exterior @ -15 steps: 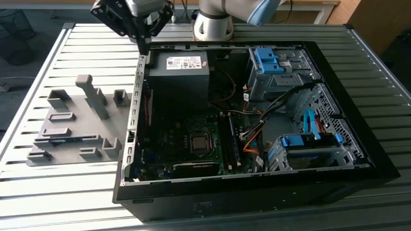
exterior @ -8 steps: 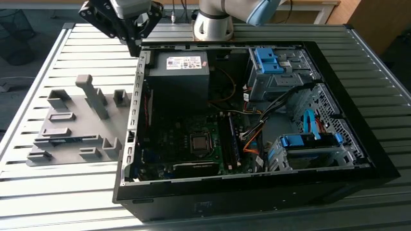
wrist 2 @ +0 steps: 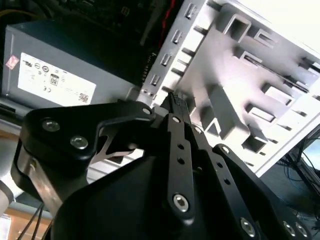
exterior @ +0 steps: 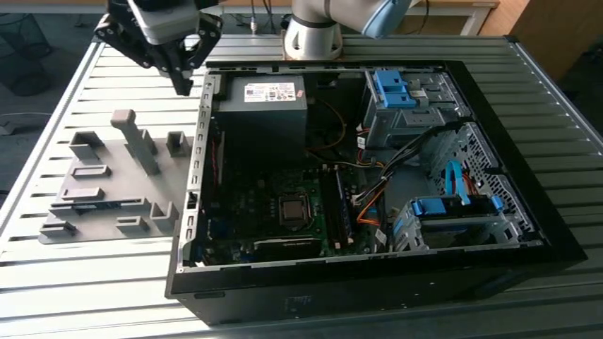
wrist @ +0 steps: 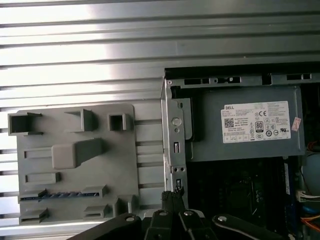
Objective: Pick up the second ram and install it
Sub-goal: 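Reach for the second ram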
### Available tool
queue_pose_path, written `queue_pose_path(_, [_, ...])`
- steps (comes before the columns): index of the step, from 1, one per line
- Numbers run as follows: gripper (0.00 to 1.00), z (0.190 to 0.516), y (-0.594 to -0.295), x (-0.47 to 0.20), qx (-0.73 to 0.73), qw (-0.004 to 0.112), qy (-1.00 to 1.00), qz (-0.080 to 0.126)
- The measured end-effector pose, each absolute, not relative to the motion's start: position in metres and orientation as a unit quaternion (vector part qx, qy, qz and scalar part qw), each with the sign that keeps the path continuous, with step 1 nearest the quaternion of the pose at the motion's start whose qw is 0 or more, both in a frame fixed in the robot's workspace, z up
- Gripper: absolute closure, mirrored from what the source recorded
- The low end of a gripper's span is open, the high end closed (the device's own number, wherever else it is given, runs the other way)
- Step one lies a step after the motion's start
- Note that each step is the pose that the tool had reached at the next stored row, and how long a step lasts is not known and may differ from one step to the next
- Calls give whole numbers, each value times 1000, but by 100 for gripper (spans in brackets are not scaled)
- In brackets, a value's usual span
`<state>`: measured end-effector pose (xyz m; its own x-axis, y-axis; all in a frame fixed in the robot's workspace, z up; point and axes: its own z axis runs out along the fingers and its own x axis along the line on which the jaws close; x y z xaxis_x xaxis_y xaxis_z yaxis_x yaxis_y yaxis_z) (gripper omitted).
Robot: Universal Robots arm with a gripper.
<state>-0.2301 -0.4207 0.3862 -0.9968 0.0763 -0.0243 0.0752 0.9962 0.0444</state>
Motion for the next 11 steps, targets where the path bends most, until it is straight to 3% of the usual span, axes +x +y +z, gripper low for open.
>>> queue_pose_path(11, [89,383,-422,-280,38,13,999,22])
